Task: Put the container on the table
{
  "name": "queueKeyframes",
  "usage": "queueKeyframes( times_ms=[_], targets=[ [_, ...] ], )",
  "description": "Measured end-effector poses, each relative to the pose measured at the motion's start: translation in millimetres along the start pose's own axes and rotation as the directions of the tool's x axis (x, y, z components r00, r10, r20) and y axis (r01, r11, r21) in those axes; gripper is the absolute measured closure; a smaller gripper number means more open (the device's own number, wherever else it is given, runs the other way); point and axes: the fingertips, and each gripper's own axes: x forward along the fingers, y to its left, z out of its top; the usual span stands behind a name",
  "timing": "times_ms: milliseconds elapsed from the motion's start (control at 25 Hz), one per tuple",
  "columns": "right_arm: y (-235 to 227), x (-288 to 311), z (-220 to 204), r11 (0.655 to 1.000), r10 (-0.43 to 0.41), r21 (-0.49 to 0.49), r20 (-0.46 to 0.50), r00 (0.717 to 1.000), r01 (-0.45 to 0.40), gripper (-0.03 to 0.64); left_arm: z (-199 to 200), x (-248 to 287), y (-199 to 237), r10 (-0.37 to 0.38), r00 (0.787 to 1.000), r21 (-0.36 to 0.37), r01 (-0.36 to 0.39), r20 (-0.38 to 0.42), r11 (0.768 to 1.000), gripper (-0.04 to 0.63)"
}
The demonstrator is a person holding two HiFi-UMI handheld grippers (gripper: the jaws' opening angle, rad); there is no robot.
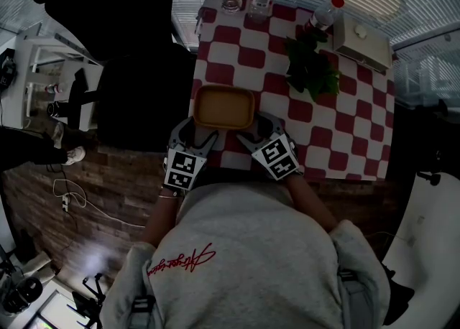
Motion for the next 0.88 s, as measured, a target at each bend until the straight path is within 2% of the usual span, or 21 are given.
queueKeyframes(
  times_ms=[880],
  targets=[
    [-6,-26,13,0.997,-0.073,0.043,0.092,0.993,0.069,0.318,6,-20,2,0.039,0.997,-0.005,-0.038,0.063,0.999,0.289]
  ],
)
